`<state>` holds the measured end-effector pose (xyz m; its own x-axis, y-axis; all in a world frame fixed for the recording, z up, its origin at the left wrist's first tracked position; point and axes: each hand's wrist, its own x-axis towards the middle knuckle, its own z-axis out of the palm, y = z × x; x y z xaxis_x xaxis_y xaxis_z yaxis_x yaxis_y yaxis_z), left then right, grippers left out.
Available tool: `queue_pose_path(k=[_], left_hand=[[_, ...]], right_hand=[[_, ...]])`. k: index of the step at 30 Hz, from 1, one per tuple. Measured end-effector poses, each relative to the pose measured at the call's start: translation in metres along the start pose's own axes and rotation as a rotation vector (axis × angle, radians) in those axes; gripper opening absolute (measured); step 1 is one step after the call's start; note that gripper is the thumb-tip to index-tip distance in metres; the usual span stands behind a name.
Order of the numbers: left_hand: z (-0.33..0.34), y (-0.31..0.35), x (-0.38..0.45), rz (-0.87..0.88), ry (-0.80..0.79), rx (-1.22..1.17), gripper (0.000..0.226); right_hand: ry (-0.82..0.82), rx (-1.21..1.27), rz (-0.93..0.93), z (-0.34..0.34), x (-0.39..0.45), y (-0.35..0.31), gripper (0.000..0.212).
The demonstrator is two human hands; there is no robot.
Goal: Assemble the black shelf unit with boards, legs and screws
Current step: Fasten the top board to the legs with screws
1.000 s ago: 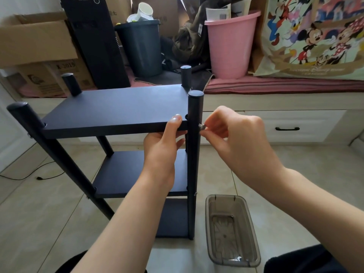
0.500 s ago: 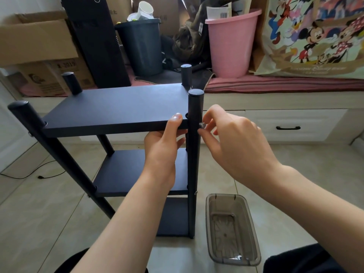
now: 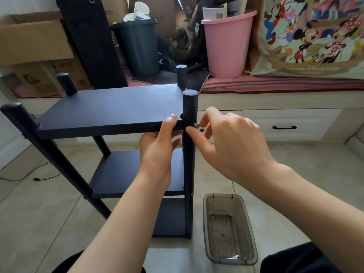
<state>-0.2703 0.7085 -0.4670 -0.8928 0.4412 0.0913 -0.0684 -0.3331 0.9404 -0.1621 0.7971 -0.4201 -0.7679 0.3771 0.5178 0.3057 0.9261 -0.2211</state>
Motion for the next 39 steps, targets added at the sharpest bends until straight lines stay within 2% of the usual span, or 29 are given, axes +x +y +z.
queue_pose_path(k=[2,6,10,14,18,22,26,30,34,39], left_hand=[[0.0001,0.0005,0.0004,0.006,0.0,0.009,0.025],[0.0,-0.0003,0.0006,0.009,-0.005,0.01,0.024],[0.0003,-0.0007,0.0011,0.018,-0.003,0.017,0.024],[0.0,-0.001,0.0003,0.017,-0.003,0.014,0.023],[0.0007,0.0001,0.0004,0.019,-0.001,0.028,0.022],[0.0016,-0.0008,0.0006,0.001,0.032,0.013,0.027],[0.0029,-0.0002,0.0015,-0.001,0.053,0.012,0.022],[0.0024,-0.0001,0.0009,0.0,0.046,0.016,0.023],[0.0025,0.0015,0.0009,0.001,0.043,0.007,0.023],[0.0036,0.0018,-0.0003,-0.005,0.043,0.0,0.021]], right_hand=[[-0.013,-0.009,-0.034,0.0013,0.0003,-0.0016,0.029],[-0.008,-0.011,-0.018,0.001,0.0019,-0.0001,0.039],[-0.001,0.023,-0.063,0.0016,0.002,0.0005,0.023],[-0.004,0.014,-0.041,0.0014,0.0021,0.002,0.032],[-0.001,0.028,-0.07,0.0047,0.0017,0.0012,0.022],[0.023,0.042,-0.049,0.0045,0.0002,-0.0012,0.027],[0.021,0.04,-0.066,0.0051,-0.0001,-0.0028,0.018],[-0.001,0.004,-0.031,0.0026,0.0007,-0.0013,0.028],[0.011,-0.01,-0.046,0.0036,0.0011,-0.0036,0.022],[0.004,0.017,-0.025,0.0005,0.0007,-0.0008,0.027]])
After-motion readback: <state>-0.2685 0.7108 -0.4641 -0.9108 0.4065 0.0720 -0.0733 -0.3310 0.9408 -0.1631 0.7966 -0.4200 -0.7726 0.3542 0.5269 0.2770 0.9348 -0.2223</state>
